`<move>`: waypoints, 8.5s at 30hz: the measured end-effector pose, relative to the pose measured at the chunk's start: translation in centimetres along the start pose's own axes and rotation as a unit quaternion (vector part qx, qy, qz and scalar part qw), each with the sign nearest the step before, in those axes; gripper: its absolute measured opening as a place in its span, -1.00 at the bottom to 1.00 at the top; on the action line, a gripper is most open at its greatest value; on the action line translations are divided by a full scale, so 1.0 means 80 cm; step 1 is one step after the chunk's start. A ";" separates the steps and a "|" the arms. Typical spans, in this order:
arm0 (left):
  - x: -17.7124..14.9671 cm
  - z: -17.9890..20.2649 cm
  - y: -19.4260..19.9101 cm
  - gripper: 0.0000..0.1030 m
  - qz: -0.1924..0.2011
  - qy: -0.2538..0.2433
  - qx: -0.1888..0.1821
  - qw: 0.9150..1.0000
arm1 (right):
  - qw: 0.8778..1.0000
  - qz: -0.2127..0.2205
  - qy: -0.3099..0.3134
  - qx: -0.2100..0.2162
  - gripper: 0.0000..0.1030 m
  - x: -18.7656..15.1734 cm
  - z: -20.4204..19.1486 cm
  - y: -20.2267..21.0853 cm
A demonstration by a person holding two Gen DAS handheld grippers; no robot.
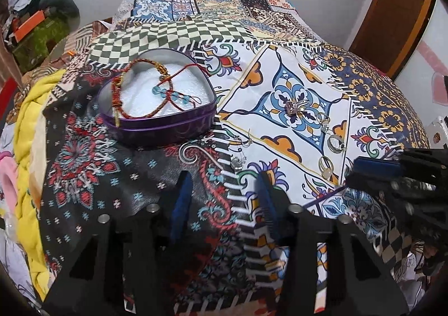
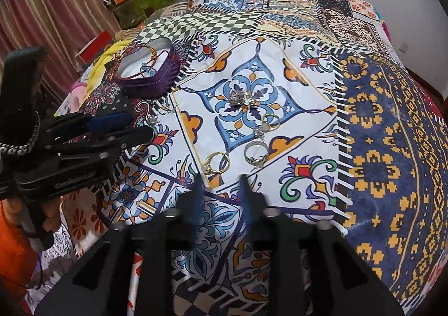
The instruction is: Organize jewelry
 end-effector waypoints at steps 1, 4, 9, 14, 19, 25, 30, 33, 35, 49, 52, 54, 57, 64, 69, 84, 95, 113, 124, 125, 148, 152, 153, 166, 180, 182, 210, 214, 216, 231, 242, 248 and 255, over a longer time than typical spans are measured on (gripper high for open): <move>0.002 0.001 -0.001 -0.15 0.002 -0.001 0.001 1.000 | 1.000 0.005 0.000 -0.002 -0.23 0.000 0.001 0.002; 0.008 0.004 -0.003 -0.35 0.005 -0.006 0.000 1.000 | 1.000 0.005 0.002 0.000 -0.20 0.003 0.000 0.000; 0.015 0.004 -0.008 -0.48 0.011 -0.008 0.003 1.000 | 1.000 -0.002 0.006 -0.008 -0.20 0.010 -0.006 -0.019; 0.017 0.003 -0.011 -0.65 0.017 -0.002 -0.003 1.000 | 1.000 0.006 -0.010 0.000 -0.20 0.018 -0.006 -0.024; 0.016 0.004 -0.011 -0.81 0.018 -0.002 -0.011 1.000 | 1.000 0.014 0.000 -0.015 -0.41 0.019 -0.010 -0.026; 0.009 0.010 -0.004 -0.83 0.017 -0.004 -0.014 1.000 | 1.000 0.008 0.003 0.006 -0.58 0.019 -0.013 -0.025; 0.001 0.013 0.014 -0.83 0.026 -0.003 -0.017 1.000 | 1.000 0.013 -0.003 0.010 -0.58 0.019 -0.014 -0.016; -0.001 0.011 0.030 -0.83 0.037 0.000 -0.015 0.999 | 1.000 0.025 -0.004 0.008 -0.58 0.025 -0.013 -0.004; 0.000 0.008 0.042 -0.83 0.046 0.003 -0.014 0.999 | 0.999 0.037 -0.005 0.006 -0.58 0.031 -0.014 0.006; 0.020 -0.013 0.116 -0.83 0.113 0.015 0.010 0.993 | 0.994 0.109 0.008 0.003 -0.58 0.080 -0.030 0.068; 0.026 -0.019 0.128 -0.83 0.126 0.015 0.019 0.992 | 0.993 0.118 0.019 0.004 -0.58 0.092 -0.038 0.074; 0.030 -0.023 0.135 -0.83 0.134 0.016 0.021 0.991 | 0.992 0.124 0.024 0.007 -0.58 0.101 -0.044 0.079; 0.035 -0.031 0.146 -0.83 0.148 0.019 0.027 0.989 | 0.991 0.131 0.032 0.008 -0.58 0.110 -0.052 0.083; 0.049 -0.057 0.162 -0.83 0.169 0.031 0.042 0.984 | 0.988 0.143 0.053 0.011 -0.58 0.137 -0.076 0.086; 0.058 -0.077 0.162 -0.83 0.173 0.041 0.046 0.983 | 0.988 0.139 0.065 0.012 -0.58 0.153 -0.088 0.075; 0.068 -0.084 0.112 -0.83 0.134 0.037 0.016 0.990 | 0.993 0.073 0.094 0.011 -0.58 0.165 -0.105 -0.006; 0.081 -0.091 0.100 -0.83 0.120 0.036 0.005 0.992 | 0.992 0.058 0.114 0.023 -0.57 0.169 -0.113 -0.022; 0.074 -0.101 0.147 -0.65 0.145 0.052 0.040 0.987 | 0.991 0.115 0.072 -0.005 -0.29 0.169 -0.072 0.053; 0.067 -0.054 0.160 -0.33 0.148 0.026 0.037 0.988 | 0.987 0.153 0.027 -0.048 -0.19 0.137 -0.005 0.113; 0.066 -0.049 0.157 -0.33 0.145 0.023 0.036 0.988 | 0.987 0.152 0.023 -0.051 -0.19 0.133 0.000 0.114; 0.030 0.032 0.062 -0.32 0.048 -0.024 0.003 0.999 | 0.998 0.039 -0.006 -0.052 -0.19 0.037 0.057 0.028; 0.021 0.026 0.050 -0.32 0.036 -0.016 -0.003 0.999 | 0.999 0.021 0.006 -0.048 -0.19 0.033 0.044 0.010; 0.019 0.023 0.046 -0.32 0.033 -0.013 -0.005 0.999 | 0.999 0.017 0.010 -0.048 -0.19 0.033 0.041 0.007; 0.004 0.006 0.033 -0.32 0.018 0.007 -0.019 1.000 | 0.998 -0.012 0.036 -0.052 -0.19 0.030 0.028 -0.018; 0.005 0.008 0.029 -0.32 0.023 0.009 -0.031 0.999 | 0.999 -0.039 0.014 -0.022 -0.70 0.055 0.033 -0.035; 0.004 0.004 0.027 -0.32 0.021 0.014 -0.034 0.999 | 0.999 -0.037 0.011 -0.021 -0.81 0.057 0.036 -0.037; 0.077 0.097 -0.036 -0.32 -0.016 -0.070 -0.034 0.997 | 0.996 0.081 -0.040 -0.023 -0.82 0.069 0.099 0.066; 0.088 0.099 -0.051 -0.35 -0.016 -0.074 -0.014 0.997 | 0.996 0.083 -0.039 -0.021 -0.82 0.065 0.104 0.066; 0.092 0.101 -0.053 -0.47 -0.012 -0.074 -0.008 0.997 | 0.996 0.084 -0.037 -0.019 -0.82 0.064 0.104 0.065; 0.093 0.086 -0.008 -0.74 0.026 -0.060 -0.015 0.998 | 0.994 0.111 -0.018 -0.001 -0.82 0.090 0.071 0.084; 0.097 0.022 0.084 -0.74 0.102 -0.023 0.011 0.994 | 0.988 0.151 0.024 0.015 -0.82 0.136 0.002 0.111; 0.096 -0.017 0.127 -0.74 0.139 0.002 0.022 0.990 | 0.987 0.155 0.046 0.021 -0.82 0.152 -0.036 0.111; 0.094 -0.070 0.162 -0.74 0.171 0.041 0.037 0.984 | 0.987 0.148 0.061 0.032 -0.82 0.161 -0.073 0.095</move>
Point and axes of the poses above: each gripper's, at about its wrist camera, not at the fingertips, and y roughly against the way its jaws point, z to its right, x to its top, the point moved 10 cm from there along -y, roughly the way its jaws point, and after that the axes turned 15 degrees about -z, right-handed, at the moved point
